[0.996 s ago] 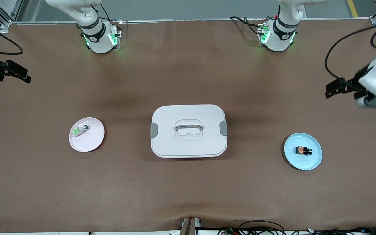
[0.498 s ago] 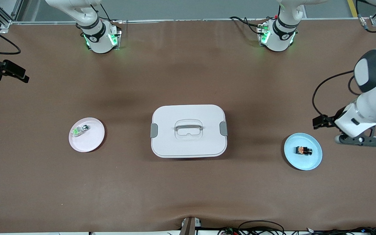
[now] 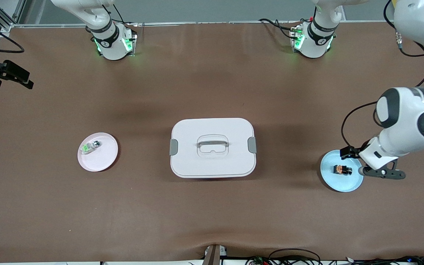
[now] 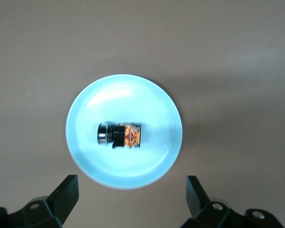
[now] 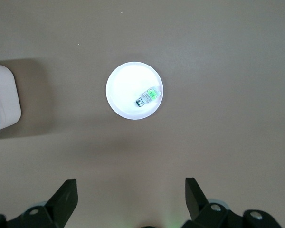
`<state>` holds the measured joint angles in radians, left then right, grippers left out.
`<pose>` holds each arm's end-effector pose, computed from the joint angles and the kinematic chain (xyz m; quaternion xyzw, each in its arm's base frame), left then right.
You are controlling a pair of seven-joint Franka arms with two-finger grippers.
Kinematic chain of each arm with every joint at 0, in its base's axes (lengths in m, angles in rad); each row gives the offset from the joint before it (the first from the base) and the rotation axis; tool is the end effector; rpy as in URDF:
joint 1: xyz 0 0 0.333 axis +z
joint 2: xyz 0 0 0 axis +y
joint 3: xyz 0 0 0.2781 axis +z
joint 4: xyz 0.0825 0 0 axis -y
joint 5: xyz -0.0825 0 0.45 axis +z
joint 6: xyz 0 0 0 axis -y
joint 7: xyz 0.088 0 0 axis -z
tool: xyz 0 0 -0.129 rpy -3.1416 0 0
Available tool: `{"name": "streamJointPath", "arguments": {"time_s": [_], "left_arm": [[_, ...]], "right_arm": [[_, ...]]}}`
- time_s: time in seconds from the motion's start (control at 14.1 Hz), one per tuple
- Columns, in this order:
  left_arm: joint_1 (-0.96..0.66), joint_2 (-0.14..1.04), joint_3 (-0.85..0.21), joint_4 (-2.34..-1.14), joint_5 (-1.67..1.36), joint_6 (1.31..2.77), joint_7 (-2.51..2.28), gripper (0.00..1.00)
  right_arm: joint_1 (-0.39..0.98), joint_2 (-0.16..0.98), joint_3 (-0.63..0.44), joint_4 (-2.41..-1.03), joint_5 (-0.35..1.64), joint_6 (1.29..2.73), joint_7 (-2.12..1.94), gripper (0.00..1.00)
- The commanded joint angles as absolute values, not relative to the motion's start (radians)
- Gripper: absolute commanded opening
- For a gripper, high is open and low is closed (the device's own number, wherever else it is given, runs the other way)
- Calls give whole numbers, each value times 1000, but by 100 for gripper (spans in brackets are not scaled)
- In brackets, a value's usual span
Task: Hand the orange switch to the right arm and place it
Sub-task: 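Move the left gripper down over the orange switch on the blue plate, then close the left gripper on the orange switch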
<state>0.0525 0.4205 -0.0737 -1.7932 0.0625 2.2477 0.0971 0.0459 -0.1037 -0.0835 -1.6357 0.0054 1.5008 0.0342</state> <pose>0.6909 -0.0107 0.2242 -0.9970 0.0747 -0.0174 0.0104 0.5833 -0.0231 0.5861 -0.9992 0.0354 0.0158 0.0070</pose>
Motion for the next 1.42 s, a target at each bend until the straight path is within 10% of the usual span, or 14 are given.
{"name": "streamJointPath", "arguments": {"time_s": [0.0, 1.35], "left_arm": [[83, 435, -75, -1879, 83, 2371, 144, 100], [124, 661, -75, -1793, 69, 2511, 247, 100]], "right_arm": [[43, -112, -81, -1631, 17, 1491, 34, 100], [46, -112, -84, -1631, 21, 1539, 46, 100]]}}
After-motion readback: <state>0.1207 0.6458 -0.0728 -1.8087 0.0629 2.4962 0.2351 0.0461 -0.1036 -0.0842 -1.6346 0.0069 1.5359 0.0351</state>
